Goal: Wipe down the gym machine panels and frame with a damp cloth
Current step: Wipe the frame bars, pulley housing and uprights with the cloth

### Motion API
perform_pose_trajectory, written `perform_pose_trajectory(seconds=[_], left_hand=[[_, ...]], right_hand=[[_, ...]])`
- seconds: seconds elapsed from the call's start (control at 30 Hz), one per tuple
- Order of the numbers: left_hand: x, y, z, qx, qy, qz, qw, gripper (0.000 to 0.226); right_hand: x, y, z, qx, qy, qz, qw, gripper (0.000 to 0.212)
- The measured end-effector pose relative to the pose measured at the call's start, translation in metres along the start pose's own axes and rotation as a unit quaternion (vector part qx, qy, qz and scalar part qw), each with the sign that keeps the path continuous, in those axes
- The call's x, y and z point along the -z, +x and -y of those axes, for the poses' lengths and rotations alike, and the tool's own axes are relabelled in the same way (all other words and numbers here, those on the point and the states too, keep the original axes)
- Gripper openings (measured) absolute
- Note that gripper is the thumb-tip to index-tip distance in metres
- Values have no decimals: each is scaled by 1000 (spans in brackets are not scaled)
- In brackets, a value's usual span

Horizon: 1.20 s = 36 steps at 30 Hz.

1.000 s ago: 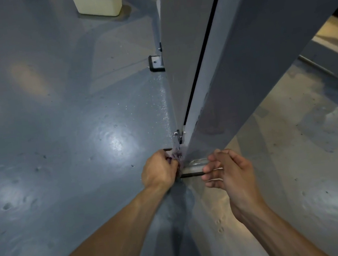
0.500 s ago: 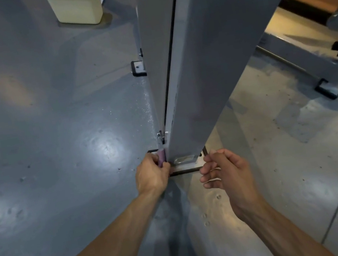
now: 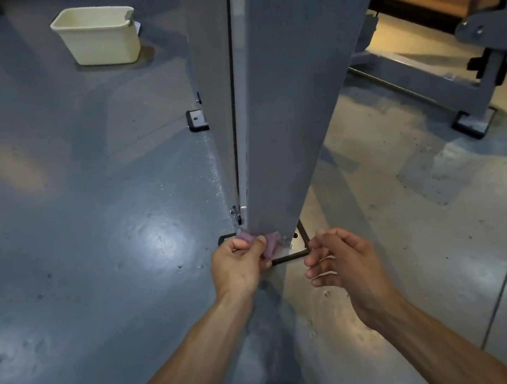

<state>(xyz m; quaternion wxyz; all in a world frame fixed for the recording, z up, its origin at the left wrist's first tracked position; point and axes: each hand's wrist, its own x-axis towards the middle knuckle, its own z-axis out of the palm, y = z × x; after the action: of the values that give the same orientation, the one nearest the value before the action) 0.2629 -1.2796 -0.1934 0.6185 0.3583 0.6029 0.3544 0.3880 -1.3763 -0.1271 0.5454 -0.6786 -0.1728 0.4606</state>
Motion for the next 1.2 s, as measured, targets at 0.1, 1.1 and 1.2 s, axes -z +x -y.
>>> perform_pose_trajectory(seconds=[0.1, 1.1, 1.2], left_hand=[[9, -1, -5, 11, 78, 25, 997, 28], [8, -7, -24, -269, 341, 256, 864, 24], [8, -2, -23, -316, 390, 225, 835, 29]], right_hand=[[2, 4, -11, -6, -6, -17, 1000, 15], [17, 63, -56, 16, 66, -92, 993, 16], [29, 79, -66, -45, 36, -102, 993, 15]])
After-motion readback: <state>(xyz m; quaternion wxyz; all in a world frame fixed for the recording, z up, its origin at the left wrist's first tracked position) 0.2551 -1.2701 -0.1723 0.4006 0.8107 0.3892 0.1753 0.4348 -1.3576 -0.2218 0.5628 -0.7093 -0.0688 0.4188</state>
